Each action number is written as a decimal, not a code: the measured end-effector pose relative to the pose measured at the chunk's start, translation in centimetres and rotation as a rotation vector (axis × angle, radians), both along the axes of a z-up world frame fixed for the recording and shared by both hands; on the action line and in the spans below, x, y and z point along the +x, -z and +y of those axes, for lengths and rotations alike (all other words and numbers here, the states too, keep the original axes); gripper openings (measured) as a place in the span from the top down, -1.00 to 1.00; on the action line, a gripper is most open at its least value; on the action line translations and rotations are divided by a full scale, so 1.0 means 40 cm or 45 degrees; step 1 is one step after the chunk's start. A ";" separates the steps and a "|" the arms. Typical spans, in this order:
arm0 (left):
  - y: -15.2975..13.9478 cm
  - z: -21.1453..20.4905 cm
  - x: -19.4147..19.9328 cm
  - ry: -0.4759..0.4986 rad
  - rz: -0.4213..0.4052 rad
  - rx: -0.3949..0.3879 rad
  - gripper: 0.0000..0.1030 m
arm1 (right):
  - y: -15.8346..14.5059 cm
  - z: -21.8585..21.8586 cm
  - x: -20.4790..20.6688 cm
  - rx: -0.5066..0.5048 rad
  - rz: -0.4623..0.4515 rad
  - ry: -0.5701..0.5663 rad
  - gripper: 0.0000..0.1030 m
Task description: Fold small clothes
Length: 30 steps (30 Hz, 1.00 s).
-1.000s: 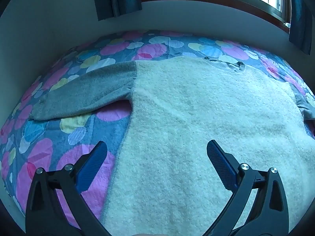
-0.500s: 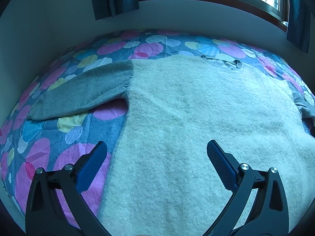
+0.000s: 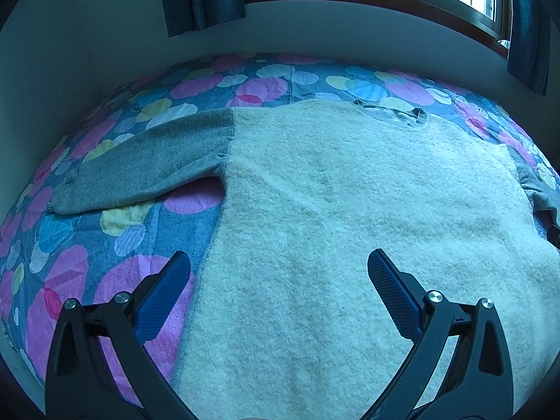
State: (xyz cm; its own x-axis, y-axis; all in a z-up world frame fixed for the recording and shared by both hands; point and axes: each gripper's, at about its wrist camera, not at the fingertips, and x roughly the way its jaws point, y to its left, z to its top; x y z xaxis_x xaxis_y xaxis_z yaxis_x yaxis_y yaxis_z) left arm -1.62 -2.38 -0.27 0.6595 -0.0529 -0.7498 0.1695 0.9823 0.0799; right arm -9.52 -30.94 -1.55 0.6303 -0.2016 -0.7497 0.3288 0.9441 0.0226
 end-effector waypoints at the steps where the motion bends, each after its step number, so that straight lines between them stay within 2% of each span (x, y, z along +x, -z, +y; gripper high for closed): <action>1: -0.001 -0.001 -0.001 0.003 -0.001 -0.002 -0.96 | 0.002 0.000 0.000 0.001 0.001 0.000 -0.92; 30: -0.001 -0.008 -0.003 0.021 0.010 -0.024 -0.96 | 0.002 0.004 0.001 0.026 0.005 0.002 -0.92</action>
State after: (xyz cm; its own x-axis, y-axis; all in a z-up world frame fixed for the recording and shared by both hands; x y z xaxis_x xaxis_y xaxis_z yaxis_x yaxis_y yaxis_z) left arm -1.75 -2.71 -0.23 0.6527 -0.0774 -0.7537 0.1859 0.9807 0.0602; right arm -9.47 -30.77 -1.64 0.6271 -0.1871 -0.7561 0.3306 0.9429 0.0409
